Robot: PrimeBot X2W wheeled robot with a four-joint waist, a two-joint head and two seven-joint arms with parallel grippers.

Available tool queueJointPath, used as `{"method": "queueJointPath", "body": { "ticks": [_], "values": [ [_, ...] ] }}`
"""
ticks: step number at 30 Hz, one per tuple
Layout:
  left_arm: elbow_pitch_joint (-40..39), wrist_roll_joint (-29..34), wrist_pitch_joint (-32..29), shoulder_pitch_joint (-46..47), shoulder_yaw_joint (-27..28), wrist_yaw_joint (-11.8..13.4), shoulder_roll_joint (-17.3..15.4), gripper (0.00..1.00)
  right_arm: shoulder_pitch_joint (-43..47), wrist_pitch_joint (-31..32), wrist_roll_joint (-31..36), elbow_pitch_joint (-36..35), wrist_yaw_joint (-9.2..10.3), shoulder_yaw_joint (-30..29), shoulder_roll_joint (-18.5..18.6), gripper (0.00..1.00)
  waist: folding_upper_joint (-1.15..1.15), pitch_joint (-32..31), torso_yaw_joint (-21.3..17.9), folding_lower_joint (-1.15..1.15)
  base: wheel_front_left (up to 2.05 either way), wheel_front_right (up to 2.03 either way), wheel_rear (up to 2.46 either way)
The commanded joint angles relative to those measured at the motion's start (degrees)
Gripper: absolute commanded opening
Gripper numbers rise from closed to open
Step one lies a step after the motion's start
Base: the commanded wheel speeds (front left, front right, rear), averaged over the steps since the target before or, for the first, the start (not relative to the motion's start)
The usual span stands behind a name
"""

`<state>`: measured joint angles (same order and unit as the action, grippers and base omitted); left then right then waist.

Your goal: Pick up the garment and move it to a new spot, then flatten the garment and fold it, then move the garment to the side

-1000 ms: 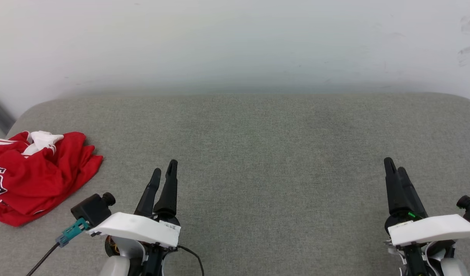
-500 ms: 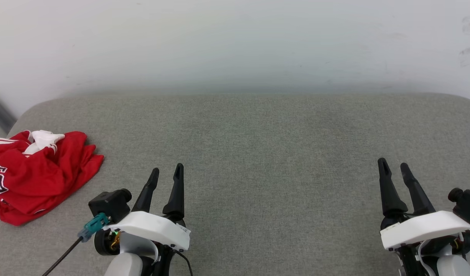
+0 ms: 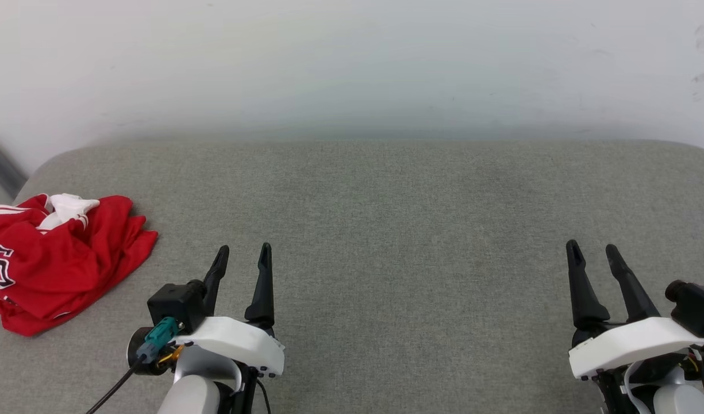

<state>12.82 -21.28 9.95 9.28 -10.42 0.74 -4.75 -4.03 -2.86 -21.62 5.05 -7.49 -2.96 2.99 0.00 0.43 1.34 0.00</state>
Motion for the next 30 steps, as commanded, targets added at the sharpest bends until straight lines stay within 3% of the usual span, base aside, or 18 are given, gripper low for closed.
{"method": "queueJointPath", "body": {
  "ticks": [1,22,30],
  "values": [
    [-0.28,1.45,0.56,1.23,-0.17,0.42,-0.38,1.0,0.29,0.1,1.37,-0.77,0.0,0.02,-0.12,1.0,0.0,0.01,0.05,0.0,0.0,0.0,0.0],
    [1.75,9.41,3.11,1.8,-1.7,0.56,0.12,1.0,1.13,-0.17,8.53,-0.86,0.0,-0.52,-0.14,1.0,0.0,0.16,0.59,0.0,0.0,0.0,0.0],
    [2.79,10.85,4.08,1.87,-1.45,-0.44,0.64,1.0,1.29,-0.69,10.65,-0.36,0.0,-0.6,-0.15,1.0,0.0,0.17,0.71,0.0,0.0,0.0,0.0]
  ]
}}
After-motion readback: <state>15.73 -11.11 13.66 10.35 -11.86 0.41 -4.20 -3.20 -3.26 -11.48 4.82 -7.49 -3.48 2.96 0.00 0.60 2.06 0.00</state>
